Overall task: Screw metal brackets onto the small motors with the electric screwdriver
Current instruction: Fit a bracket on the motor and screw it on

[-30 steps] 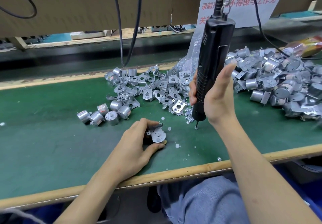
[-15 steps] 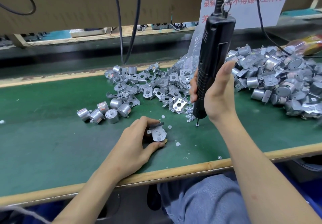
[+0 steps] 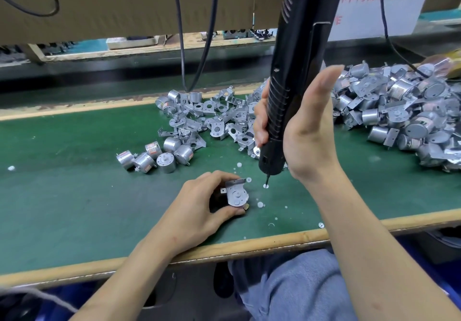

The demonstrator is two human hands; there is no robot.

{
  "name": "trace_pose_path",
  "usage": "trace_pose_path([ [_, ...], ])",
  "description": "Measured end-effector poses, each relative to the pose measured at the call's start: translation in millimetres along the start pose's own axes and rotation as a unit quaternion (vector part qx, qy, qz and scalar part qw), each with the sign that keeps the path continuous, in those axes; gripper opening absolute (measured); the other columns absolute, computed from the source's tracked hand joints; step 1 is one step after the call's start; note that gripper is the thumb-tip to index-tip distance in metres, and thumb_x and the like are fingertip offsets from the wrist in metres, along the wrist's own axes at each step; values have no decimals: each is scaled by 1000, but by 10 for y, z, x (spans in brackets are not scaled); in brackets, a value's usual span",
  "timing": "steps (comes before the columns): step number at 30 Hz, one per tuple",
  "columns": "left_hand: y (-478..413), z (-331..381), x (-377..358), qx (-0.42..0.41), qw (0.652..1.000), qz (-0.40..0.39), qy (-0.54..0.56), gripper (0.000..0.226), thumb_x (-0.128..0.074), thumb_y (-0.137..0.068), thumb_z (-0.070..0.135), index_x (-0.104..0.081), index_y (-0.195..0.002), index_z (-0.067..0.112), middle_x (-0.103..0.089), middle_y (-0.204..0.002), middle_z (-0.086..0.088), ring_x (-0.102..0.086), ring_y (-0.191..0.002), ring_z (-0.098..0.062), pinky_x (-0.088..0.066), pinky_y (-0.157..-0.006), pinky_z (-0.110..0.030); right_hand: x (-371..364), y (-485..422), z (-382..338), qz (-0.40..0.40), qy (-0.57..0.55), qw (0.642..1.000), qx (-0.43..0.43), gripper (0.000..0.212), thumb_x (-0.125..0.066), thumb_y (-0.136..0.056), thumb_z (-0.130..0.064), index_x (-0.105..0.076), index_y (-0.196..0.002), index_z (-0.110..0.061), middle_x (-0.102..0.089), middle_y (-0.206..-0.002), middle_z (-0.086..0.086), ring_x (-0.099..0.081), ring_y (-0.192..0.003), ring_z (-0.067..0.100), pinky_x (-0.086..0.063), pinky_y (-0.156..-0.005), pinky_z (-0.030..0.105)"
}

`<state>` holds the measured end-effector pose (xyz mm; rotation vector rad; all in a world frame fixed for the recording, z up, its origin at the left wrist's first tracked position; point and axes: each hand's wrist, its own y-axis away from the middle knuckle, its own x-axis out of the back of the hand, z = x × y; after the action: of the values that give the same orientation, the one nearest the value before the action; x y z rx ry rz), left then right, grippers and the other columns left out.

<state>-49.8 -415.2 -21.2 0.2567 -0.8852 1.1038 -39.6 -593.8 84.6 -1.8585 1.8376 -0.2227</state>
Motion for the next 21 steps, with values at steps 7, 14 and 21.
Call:
trace_pose_path([
  [7, -16, -13, -7, -13, 1000, -2, -8, 46, -79, -79, 43, -60, -121, 37, -66, -111, 18, -59, -106, 3, -41, -90, -11, -178, -6, 70, -14, -23, 1000, -4, 76, -38, -62, -98, -59, -67, -25, -53, -54, -2, -47, -41, 21, -41, -46, 37],
  [14, -13, -32, -10, -23, 1000, 3, -14, 47, -80, -78, 42, -60, -120, 36, -62, -109, 26, -55, -105, 10, -34, -88, -2, -247, -38, 127, -8, -38, 999, -6, 74, -40, -60, -99, -60, -65, -27, -53, -54, -3, -47, -41, 20, -40, -46, 32],
  [21, -12, -34, -11, -21, 999, 9, -24, 48, -79, -77, 47, -60, -119, 34, -62, -103, 19, -55, -97, 6, -34, -85, -1, -291, -40, 204, -4, -44, 999, -7, 73, -41, -61, -98, -60, -61, -27, -52, -54, -2, -47, -41, 21, -40, -45, 32],
])
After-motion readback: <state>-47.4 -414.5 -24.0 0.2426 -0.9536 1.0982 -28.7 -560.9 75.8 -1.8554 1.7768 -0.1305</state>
